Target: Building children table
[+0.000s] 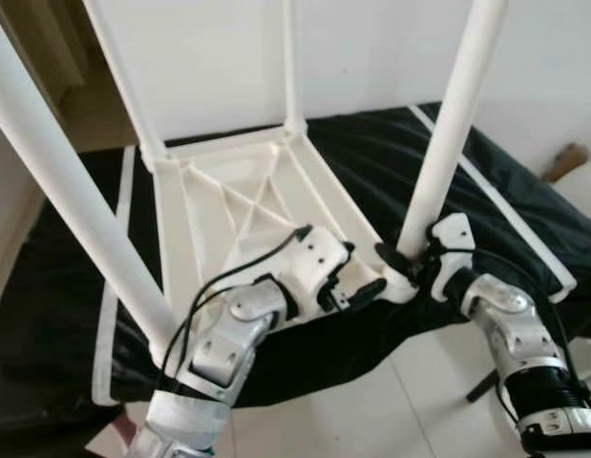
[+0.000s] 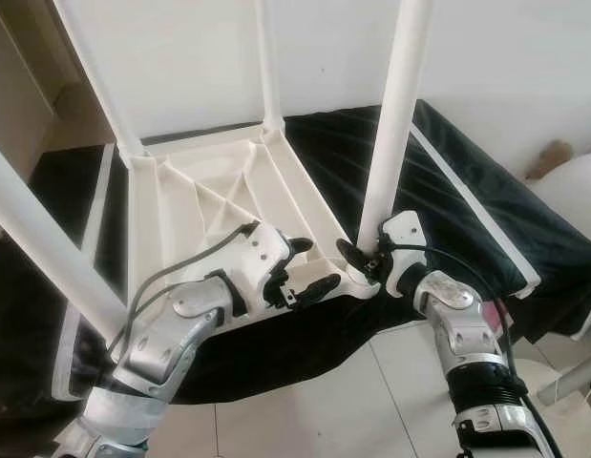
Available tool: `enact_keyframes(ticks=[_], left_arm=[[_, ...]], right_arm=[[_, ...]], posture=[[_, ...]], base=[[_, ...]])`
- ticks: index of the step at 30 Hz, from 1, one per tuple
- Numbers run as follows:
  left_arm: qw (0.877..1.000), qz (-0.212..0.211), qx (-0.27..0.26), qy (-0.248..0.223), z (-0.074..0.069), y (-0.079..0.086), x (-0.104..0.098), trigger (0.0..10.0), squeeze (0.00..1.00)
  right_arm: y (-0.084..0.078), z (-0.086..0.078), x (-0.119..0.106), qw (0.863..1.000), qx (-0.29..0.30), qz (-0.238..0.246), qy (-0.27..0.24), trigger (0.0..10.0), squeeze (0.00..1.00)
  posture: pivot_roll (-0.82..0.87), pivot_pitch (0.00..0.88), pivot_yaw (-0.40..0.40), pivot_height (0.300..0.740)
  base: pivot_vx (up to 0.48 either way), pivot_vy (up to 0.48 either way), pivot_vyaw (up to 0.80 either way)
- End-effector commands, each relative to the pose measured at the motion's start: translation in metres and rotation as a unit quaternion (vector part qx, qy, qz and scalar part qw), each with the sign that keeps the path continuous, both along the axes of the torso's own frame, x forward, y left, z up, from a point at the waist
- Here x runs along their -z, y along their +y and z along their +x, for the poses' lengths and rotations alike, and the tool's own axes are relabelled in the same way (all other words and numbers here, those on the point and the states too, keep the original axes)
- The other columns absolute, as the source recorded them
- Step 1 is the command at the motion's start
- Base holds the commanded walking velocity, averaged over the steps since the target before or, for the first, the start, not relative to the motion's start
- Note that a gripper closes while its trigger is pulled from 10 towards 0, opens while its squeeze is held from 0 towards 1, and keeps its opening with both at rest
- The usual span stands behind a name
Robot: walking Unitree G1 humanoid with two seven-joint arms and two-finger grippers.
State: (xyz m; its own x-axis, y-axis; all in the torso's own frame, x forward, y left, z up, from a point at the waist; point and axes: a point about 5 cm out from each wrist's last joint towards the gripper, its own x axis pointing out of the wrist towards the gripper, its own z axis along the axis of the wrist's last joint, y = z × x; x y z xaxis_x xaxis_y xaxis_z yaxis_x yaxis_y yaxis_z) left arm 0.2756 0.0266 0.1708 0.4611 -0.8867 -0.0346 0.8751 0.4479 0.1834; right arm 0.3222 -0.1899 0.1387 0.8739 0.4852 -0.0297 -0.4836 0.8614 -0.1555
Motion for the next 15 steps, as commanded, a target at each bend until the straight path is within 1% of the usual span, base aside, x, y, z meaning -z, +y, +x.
enact_keyframes(ticks=[1,2,4,7,8,9,10,11,13,15], left_arm=[[1.0,-0.01,-0.016,0.01,-0.001,0.001,0.0,10.0,0.0],[1.0,-0.014,-0.015,0.011,-0.001,0.001,0.0,10.0,0.0],[1.0,-0.016,-0.015,0.012,-0.002,0.001,-0.001,10.0,0.0],[1.0,-0.01,-0.019,0.016,-0.003,0.003,0.003,10.0,0.0],[1.0,-0.01,-0.019,0.016,-0.003,0.003,0.003,10.0,0.0],[1.0,-0.009,-0.019,0.018,-0.003,0.004,0.004,10.0,0.0],[1.0,-0.01,-0.019,0.021,-0.004,0.005,0.005,10.0,0.0],[1.0,-0.01,-0.019,0.021,-0.004,0.005,0.005,10.0,0.0],[0.999,-0.013,-0.02,0.024,-0.005,0.006,0.005,10.0,0.0],[0.999,-0.014,-0.02,0.027,-0.005,0.007,0.005,10.0,0.0]], right_arm=[[-0.006,-0.002,0.013,0.998,0.055,-0.007,0.025,10.0,0.0],[-0.006,-0.001,0.013,0.997,0.068,-0.006,0.025,10.0,0.0],[-0.006,-0.001,0.014,0.997,0.073,-0.006,0.025,10.0,0.0],[0.005,-0.006,0.018,0.994,0.101,0.003,0.028,10.0,0.0],[0.005,-0.006,0.018,0.994,0.101,0.003,0.028,10.0,0.0],[0.008,-0.007,0.022,0.992,0.123,0.008,0.036,10.0,0.0],[0.011,-0.009,0.027,0.986,0.158,0.017,0.05,10.0,0.0],[0.011,-0.009,0.027,0.986,0.158,0.017,0.05,10.0,0.0],[0.016,-0.012,0.034,0.976,0.21,0.014,0.06,10.0,0.0],[0.023,-0.015,0.038,0.963,0.259,0.027,0.067,10.0,0.0]], posture=[[-0.05,0.0,0.037,0.74],[-0.05,0.0,0.037,0.74],[-0.05,0.0,0.037,0.74],[-0.05,0.0,0.033,0.74],[-0.05,0.0,0.033,0.74],[-0.05,0.0,0.032,0.74],[-0.04,0.0,0.032,0.74],[-0.04,0.0,0.032,0.74],[-0.04,0.0,0.032,0.74],[-0.04,0.0,0.033,0.74]], base=[[0.0,0.0,0.0],[0.0,0.0,0.0],[0.0,0.0,0.0],[0.0,0.0,0.0],[0.0,0.0,0.0],[0.0,0.0,0.0],[0.0,0.0,0.0],[0.0,0.0,0.0],[0.0,0.0,0.0],[0.0,0.0,0.0]])
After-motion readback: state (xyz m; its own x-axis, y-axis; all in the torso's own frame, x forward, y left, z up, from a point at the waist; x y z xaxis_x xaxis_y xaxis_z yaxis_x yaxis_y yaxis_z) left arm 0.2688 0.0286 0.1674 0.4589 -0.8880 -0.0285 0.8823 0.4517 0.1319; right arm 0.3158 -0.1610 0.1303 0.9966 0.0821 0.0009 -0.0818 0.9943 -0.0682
